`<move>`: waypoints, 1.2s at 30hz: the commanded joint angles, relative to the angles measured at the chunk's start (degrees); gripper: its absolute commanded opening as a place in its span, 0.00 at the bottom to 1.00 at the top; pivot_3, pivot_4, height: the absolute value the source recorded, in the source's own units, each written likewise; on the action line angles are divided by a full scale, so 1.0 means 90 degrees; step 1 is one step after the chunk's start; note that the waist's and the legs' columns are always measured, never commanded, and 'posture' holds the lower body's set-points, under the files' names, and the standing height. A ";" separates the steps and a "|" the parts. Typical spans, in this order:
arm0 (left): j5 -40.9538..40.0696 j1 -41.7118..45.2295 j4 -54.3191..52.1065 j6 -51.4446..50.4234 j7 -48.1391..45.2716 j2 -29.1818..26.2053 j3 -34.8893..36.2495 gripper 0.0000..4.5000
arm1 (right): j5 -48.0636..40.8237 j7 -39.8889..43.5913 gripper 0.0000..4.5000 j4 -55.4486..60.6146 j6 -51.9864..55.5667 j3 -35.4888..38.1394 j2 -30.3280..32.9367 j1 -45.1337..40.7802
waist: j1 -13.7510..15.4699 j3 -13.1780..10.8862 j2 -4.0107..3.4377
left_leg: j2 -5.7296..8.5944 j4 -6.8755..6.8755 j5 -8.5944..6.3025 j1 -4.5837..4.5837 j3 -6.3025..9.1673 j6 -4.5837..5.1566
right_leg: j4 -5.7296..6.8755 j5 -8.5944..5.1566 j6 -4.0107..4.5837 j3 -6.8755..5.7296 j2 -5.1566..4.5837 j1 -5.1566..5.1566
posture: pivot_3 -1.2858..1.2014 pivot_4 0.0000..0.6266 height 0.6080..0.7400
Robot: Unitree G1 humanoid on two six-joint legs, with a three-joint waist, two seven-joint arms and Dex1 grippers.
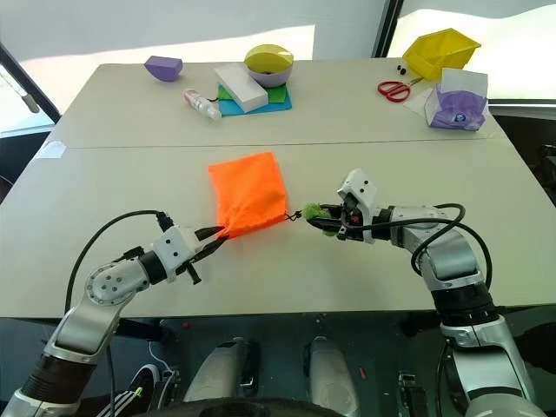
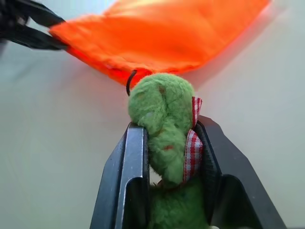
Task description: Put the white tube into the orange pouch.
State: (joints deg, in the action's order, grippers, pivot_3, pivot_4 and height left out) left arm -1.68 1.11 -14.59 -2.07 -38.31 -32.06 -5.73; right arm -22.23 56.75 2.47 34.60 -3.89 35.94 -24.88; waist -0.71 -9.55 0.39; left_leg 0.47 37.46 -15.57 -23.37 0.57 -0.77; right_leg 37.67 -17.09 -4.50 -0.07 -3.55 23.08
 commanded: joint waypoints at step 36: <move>-0.0704 0.3475 0.2899 -0.0431 -0.1031 0.1817 -0.1201 1.00 | -0.0422 -0.0881 0.14 0.0314 0.0625 0.0493 -0.0436 -0.0200 | 0.0014 -0.0004 0.0004 | 0.0007 0.0084 0.0015 0.0004 -0.0003 0.0023 | 0.0043 0.0027 -0.0029 -0.0002 0.0016 -0.0030 | 0.52 0.24 1.00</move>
State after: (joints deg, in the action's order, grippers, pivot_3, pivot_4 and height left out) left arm -7.77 31.84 11.45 -6.55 -46.37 -16.20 -16.31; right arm -24.01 49.27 2.50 39.38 -1.72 32.26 -25.63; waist -0.58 -9.59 0.43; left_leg 0.53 38.21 -15.44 -23.34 0.54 -0.56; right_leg 38.04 -16.85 -4.76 -0.09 -3.41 22.81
